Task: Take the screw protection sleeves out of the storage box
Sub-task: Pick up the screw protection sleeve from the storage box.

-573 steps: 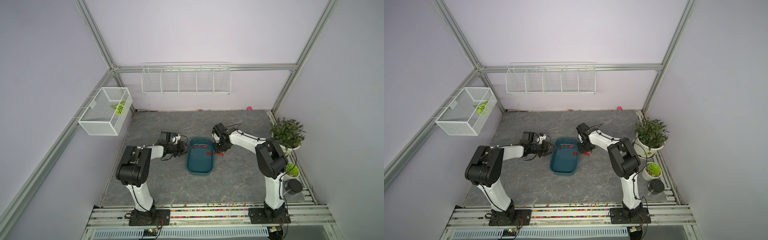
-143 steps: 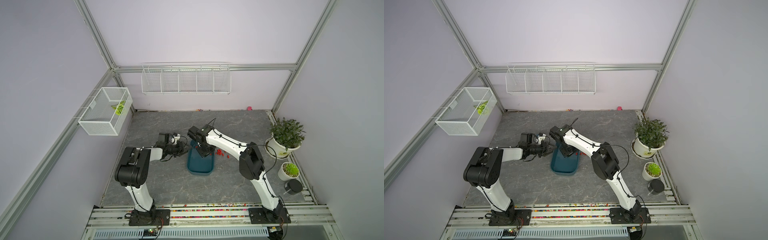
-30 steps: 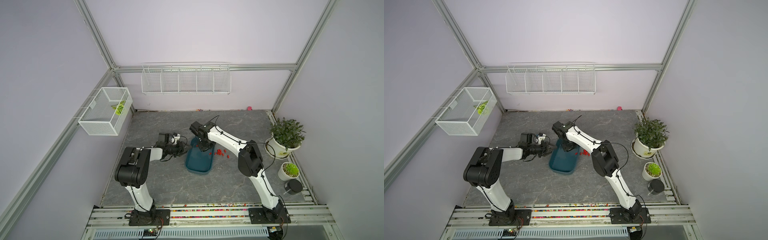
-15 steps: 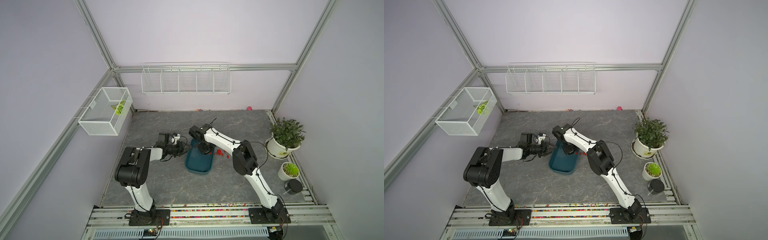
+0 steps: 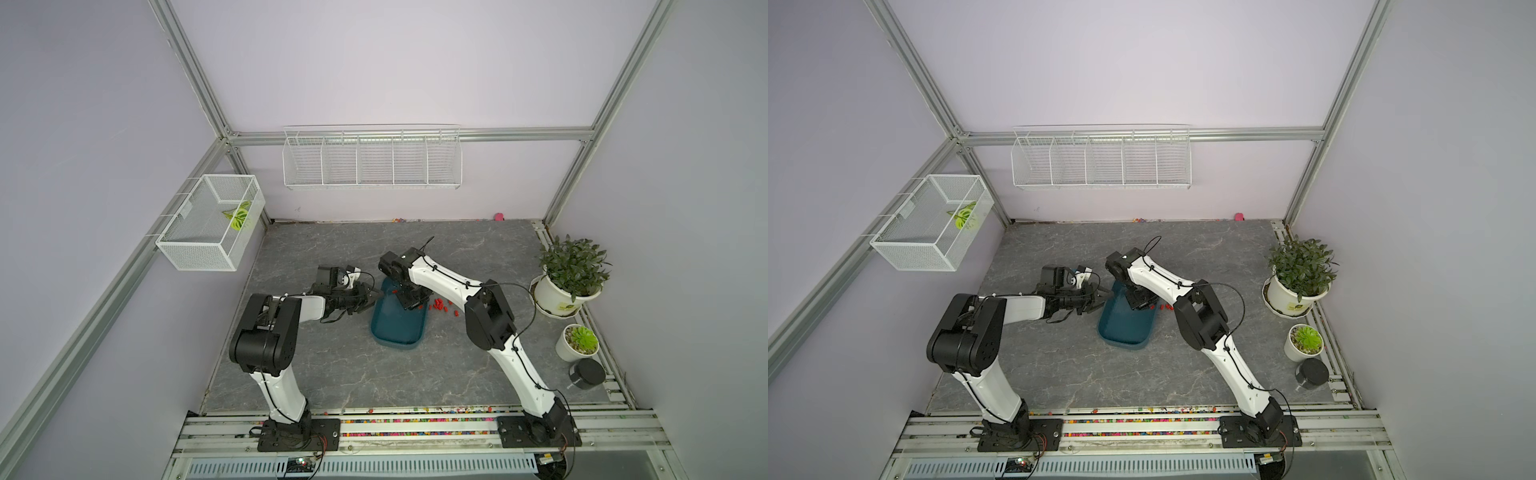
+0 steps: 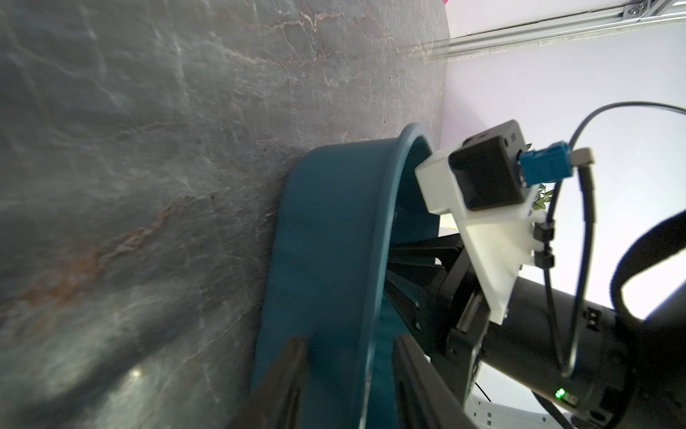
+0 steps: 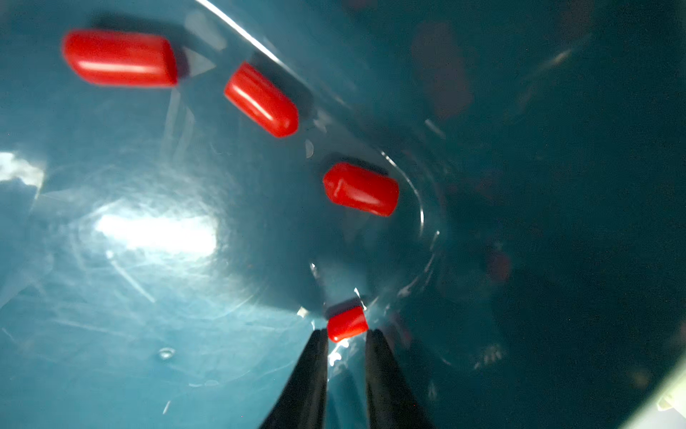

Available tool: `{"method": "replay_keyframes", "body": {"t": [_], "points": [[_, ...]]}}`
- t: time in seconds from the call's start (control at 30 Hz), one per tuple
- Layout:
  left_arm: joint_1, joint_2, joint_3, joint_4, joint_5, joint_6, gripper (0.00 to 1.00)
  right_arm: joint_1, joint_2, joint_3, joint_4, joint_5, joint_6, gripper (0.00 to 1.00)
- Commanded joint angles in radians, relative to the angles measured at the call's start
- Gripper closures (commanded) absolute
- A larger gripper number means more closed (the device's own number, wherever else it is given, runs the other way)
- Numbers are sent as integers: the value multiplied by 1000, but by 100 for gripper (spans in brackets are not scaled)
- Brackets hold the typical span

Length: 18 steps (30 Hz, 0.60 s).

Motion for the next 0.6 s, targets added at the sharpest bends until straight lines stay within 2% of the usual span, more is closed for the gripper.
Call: {"method": "replay_keyframes", "body": {"t": [0.0, 0.57], "points": [[5, -12, -1, 5, 10, -1, 55, -11, 25, -16, -4, -14, 10, 76], [5, -14, -2, 2, 8, 1, 55, -16, 55, 6, -3, -50, 3, 77]]}}
